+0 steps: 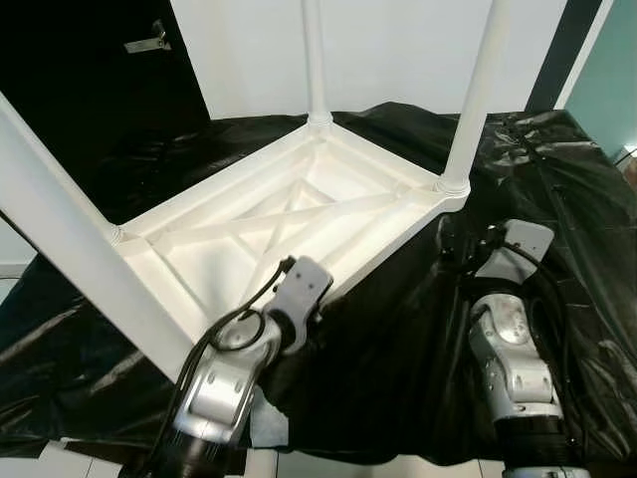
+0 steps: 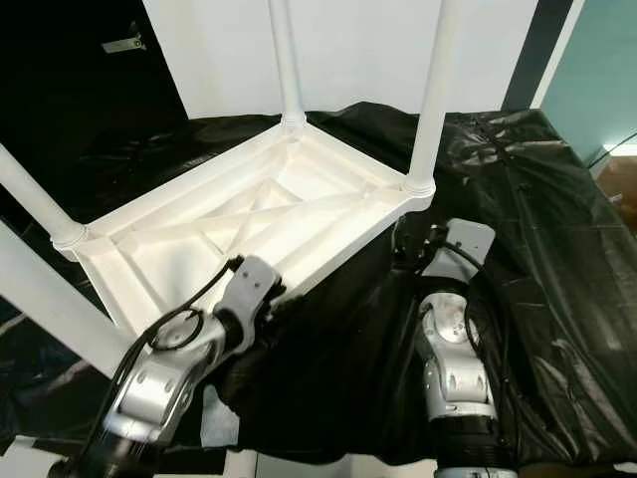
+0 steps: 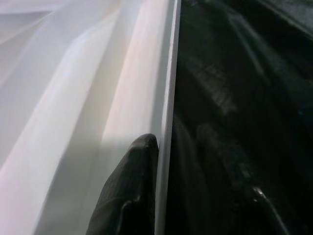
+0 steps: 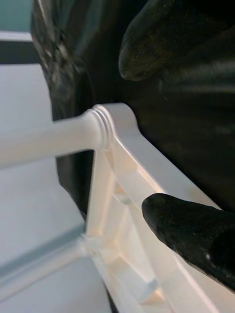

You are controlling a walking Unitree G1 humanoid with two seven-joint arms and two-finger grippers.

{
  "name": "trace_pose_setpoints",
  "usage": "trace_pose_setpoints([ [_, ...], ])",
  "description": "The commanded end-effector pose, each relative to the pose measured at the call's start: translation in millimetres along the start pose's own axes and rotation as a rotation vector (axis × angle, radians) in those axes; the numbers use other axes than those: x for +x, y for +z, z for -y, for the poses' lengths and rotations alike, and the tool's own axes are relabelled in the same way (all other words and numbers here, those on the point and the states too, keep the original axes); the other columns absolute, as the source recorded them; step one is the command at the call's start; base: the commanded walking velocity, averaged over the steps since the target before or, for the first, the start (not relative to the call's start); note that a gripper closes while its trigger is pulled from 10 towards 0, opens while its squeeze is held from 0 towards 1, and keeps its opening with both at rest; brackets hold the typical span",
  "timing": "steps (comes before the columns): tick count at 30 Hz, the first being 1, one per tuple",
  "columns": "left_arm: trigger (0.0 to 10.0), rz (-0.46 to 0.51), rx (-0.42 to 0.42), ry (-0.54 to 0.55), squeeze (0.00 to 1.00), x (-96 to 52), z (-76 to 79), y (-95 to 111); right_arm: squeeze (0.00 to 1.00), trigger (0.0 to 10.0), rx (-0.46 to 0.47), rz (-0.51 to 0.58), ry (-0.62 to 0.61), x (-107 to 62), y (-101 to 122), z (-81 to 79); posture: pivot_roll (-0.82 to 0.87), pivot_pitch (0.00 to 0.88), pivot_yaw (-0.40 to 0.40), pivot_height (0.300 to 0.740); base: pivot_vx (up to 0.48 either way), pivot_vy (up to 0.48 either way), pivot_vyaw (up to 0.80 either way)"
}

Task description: Building children table

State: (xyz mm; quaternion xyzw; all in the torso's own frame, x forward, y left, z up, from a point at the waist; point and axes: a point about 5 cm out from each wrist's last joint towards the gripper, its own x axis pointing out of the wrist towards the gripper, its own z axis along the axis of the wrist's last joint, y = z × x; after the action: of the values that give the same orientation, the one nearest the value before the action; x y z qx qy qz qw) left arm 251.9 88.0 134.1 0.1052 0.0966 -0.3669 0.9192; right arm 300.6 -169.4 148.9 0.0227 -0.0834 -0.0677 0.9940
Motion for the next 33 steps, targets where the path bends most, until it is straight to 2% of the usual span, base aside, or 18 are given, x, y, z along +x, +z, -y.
trace_pose_setpoints([
  [1, 10.0, 0.027, 0.005, -0.327, 0.00, -13.5, 14.0, 3, 0.00, 10.0, -0.011, -0.034, 0.009, -0.9, -7, -1.8, -0.01, 0.050, 0.048, 0.740, 0.000, 0.000, 0.00],
  [4, 10.0, 0.051, -0.035, -0.348, 0.00, -26.5, 11.8, 2, 0.00, 10.0, -0.020, -0.043, 0.015, -0.6, -8, -2.3, -0.01, 0.051, 0.045, 0.740, 0.000, 0.000, 0.00],
  [7, 10.0, 0.062, -0.046, -0.340, 0.00, -30.3, 11.0, 3, 0.00, 10.0, -0.023, -0.046, 0.016, -0.6, -9, -2.2, -0.01, 0.051, 0.045, 0.740, 0.000, 0.000, 0.00],
  [8, 10.0, 0.044, -0.058, -0.369, 0.00, -44.4, 8.2, -1, 0.00, 10.0, -0.030, -0.051, 0.017, -0.5, -11, -1.3, 0.00, 0.048, 0.044, 0.740, 0.000, 0.000, 0.00],
  [11, 10.0, 0.029, -0.055, -0.396, 0.00, -56.6, 6.3, -4, 0.00, 10.0, -0.036, -0.056, 0.017, -0.3, -12, -0.7, 0.00, 0.047, 0.044, 0.740, 0.000, 0.000, 0.00],
  [13, 10.0, -0.043, -0.067, -0.458, 0.00, -83.1, 2.3, -13, 0.00, 10.0, -0.051, -0.066, 0.017, 1.2, -15, 0.0, 0.01, 0.046, 0.049, 0.740, 0.000, 0.000, 0.00],
  [14, 10.0, -0.043, -0.067, -0.458, 0.00, -83.1, 2.3, -13, 0.00, 10.0, -0.051, -0.066, 0.017, 1.2, -15, 0.0, 0.01, 0.046, 0.049, 0.740, 0.000, 0.000, 0.00],
  [16, 10.0, -0.094, -0.058, -0.490, 0.00, -100.9, 0.1, -16, 0.00, 10.0, -0.066, -0.081, 0.012, 3.3, -19, 0.6, 0.02, 0.045, 0.053, 0.740, 0.000, 0.000, 0.00],
  [21, 10.0, -0.132, -0.055, -0.509, 0.00, -113.9, 0.0, -18, 0.00, 10.0, -0.073, -0.095, 0.005, 4.0, -22, 1.5, 0.02, 0.041, 0.056, 0.740, 0.000, 0.000, 0.00],
  [22, 10.0, -0.172, -0.062, -0.506, 0.00, -122.3, -2.3, -22, 0.00, 10.0, -0.074, -0.101, 0.000, 4.2, -23, 2.1, 0.02, 0.040, 0.055, 0.740, 0.000, 0.000, 0.00],
  [23, 10.0, -0.250, -0.072, -0.494, 0.00, -136.3, -9.2, -29, 0.00, 10.0, -0.076, -0.107, -0.007, 4.6, -24, 2.8, 0.02, 0.037, 0.055, 0.740, 0.000, 0.000, 0.00],
  [25, 10.0, -0.283, -0.075, -0.486, 0.00, -141.9, -12.9, -33, 0.00, 10.0, -0.077, -0.108, -0.009, 4.7, -25, 2.9, 0.02, 0.037, 0.055, 0.740, 0.000, 0.000, 0.00],
  [26, 10.0, -0.368, -0.055, -0.463, 0.00, -154.7, -30.0, -39, 0.00, 10.0, -0.084, -0.111, -0.007, 5.8, -26, 2.8, 0.03, 0.033, 0.046, 0.740, 0.000, 0.000, 0.00],
  [28, 10.0, -0.368, -0.055, -0.463, 0.00, -154.7, -30.0, -39, 0.00, 10.0, -0.084, -0.111, -0.007, 5.8, -26, 2.8, 0.03, 0.033, 0.046, 0.740, 0.000, 0.000, 0.00],
  [30, 10.0, -0.442, -0.025, -0.358, 0.00, -167.5, -62.2, -42, 0.00, 10.0, -0.087, -0.115, -0.004, 7.2, -27, 1.7, 0.03, 0.028, 0.046, 0.740, 0.000, 0.000, 0.00],
  [31, 10.0, -0.442, -0.025, -0.358, 0.00, -167.5, -62.2, -42, 0.00, 10.0, -0.087, -0.115, -0.004, 7.2, -27, 1.7, 0.03, 0.028, 0.046, 0.740, 0.000, 0.000, 0.00],
  [32, 10.0, -0.496, 0.003, -0.246, 0.00, -182.0, -92.4, -38, 0.00, 10.0, -0.096, -0.122, 0.002, 8.8, -28, 0.9, 0.03, 0.023, 0.045, 0.740, 0.000, 0.000, 0.00],
  [33, 10.0, -0.496, 0.003, -0.246, 0.00, -182.0, -92.4, -38, 0.00, 10.0, -0.096, -0.122, 0.002, 8.8, -28, 0.9, 0.03, 0.023, 0.045, 0.740, 0.000, 0.000, 0.00],
])
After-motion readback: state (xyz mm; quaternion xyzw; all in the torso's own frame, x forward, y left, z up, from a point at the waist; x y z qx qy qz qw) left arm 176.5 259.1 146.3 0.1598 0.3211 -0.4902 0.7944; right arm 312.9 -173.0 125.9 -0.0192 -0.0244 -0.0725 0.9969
